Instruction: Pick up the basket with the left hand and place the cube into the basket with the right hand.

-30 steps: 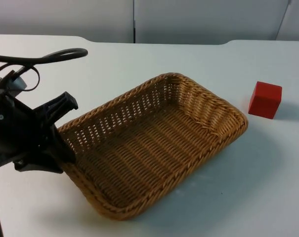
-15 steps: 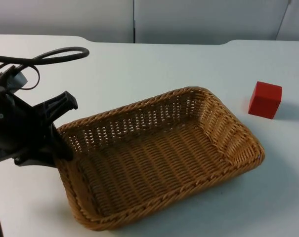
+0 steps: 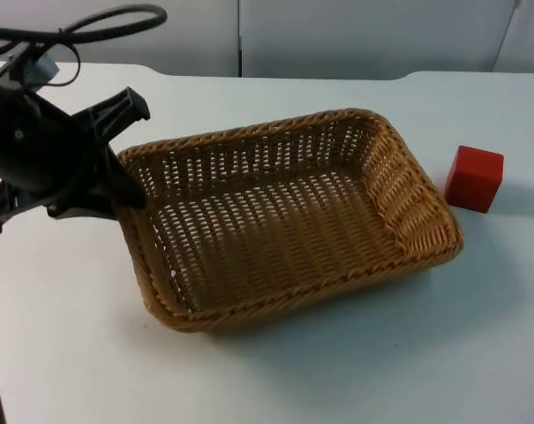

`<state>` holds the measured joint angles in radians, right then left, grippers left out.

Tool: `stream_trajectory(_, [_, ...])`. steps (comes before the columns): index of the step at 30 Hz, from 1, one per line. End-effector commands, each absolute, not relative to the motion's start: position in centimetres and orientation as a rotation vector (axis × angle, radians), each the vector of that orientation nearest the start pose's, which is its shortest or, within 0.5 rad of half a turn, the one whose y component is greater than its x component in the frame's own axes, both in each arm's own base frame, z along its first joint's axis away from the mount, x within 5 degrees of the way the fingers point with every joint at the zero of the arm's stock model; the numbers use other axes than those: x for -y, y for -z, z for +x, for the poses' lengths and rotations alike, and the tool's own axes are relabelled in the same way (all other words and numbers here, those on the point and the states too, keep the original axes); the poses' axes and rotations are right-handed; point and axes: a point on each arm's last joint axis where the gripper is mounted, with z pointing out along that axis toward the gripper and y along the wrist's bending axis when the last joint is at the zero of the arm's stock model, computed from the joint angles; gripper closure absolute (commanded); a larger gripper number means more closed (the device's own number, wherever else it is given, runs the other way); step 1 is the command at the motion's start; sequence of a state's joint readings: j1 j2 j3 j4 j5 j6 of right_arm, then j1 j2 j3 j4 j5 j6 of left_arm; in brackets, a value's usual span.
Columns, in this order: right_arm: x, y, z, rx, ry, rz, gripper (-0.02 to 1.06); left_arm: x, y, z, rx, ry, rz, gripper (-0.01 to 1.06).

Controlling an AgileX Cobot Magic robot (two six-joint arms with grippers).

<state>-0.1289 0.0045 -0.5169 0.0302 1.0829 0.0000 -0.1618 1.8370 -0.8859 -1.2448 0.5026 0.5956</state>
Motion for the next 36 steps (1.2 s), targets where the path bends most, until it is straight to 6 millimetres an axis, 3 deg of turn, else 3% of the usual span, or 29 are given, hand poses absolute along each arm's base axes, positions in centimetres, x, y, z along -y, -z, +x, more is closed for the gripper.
stream_trajectory(1, [-0.4, -27.8, -0.6, -2.049, 0.04, 0.129, 1.05, 9.1, -15.3, 32.5, -2.603, 0.921, -0.469, 1.05])
stream_trajectory(7, [-0.4, -27.8, -0.6, -2.049, 0.04, 0.129, 1.05, 5.6, -18.0, 32.8, -2.494, 0.937, -0.543, 1.05])
stream_trajectory(11, [-0.4, -27.8, -0.6, -2.049, 0.04, 0.129, 1.05, 4.2, -18.8, 32.6, -2.47, 0.978, -0.568, 1.05])
stream_trajectory(18, [-0.4, -27.8, -0.6, -2.049, 0.04, 0.129, 1.05, 4.4, -18.8, 32.3, -2.491, 1.02, -0.546, 1.05])
stream_trajectory(22, [-0.4, -27.8, -0.6, -2.049, 0.04, 0.129, 1.05, 5.1, -19.0, 31.8, -2.529, 1.149, -0.557, 1.05])
stream_trajectory(36, [-0.4, -27.8, -0.6, -2.049, 0.04, 0.129, 1.05, 5.0, -18.8, 31.2, -2.604, 1.13, -0.584, 1.05])
